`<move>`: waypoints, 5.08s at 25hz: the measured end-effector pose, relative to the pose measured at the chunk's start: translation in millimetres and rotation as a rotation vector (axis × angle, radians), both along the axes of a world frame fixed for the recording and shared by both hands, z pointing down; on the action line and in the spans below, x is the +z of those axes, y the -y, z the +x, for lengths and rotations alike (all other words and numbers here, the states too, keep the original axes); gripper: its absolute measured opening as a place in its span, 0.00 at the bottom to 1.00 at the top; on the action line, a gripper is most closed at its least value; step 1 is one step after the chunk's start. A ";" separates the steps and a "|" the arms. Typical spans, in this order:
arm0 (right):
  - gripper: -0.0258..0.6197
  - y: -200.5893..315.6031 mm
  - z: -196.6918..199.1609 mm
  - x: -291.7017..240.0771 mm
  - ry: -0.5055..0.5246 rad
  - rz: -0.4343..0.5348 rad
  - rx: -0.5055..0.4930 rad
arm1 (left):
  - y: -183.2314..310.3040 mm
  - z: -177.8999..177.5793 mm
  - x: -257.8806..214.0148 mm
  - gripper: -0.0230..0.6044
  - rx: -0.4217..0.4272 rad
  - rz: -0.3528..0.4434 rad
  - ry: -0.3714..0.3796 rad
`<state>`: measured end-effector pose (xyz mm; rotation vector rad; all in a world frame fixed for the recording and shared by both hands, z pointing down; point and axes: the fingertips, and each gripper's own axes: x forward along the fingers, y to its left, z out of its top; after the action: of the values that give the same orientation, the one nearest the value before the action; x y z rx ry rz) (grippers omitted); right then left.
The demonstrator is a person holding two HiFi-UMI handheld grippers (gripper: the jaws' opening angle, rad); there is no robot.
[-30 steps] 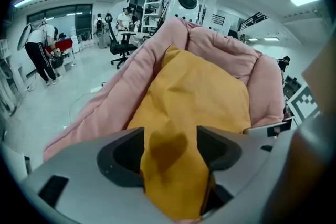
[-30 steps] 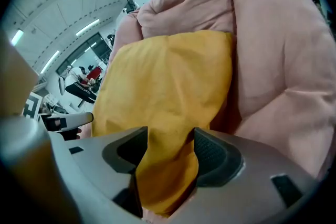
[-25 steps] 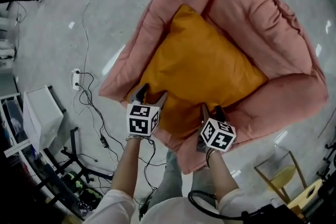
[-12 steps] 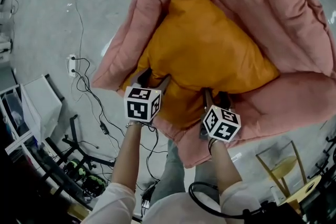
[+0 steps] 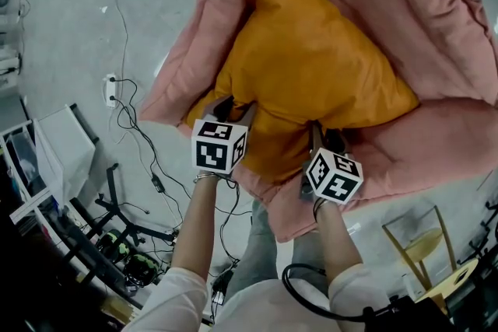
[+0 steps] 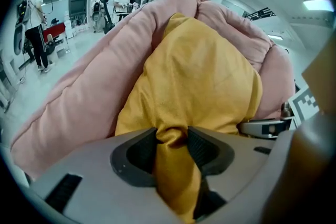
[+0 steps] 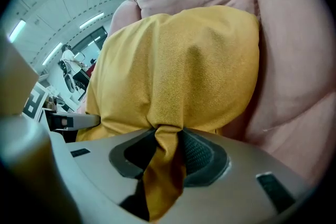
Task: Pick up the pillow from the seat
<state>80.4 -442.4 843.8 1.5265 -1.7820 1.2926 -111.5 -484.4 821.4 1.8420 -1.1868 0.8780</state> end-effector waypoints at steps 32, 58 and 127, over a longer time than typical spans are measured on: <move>0.09 -33.4 -45.8 -153.7 0.170 0.235 -0.102 | -97.4 -28.6 -180.4 0.08 -0.244 0.291 -0.103; 0.09 -176.3 -168.0 -349.6 0.217 0.500 -0.462 | -315.4 -130.8 -361.3 0.07 -0.553 0.576 -0.173; 0.09 -482.5 -285.7 -392.9 0.321 0.499 -1.078 | -699.7 -170.5 -399.8 0.07 -1.127 0.674 -0.033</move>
<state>-205.4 40.1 450.9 0.3034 -2.6691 0.5586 -282.0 215.3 421.6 1.2239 -2.2941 -0.2272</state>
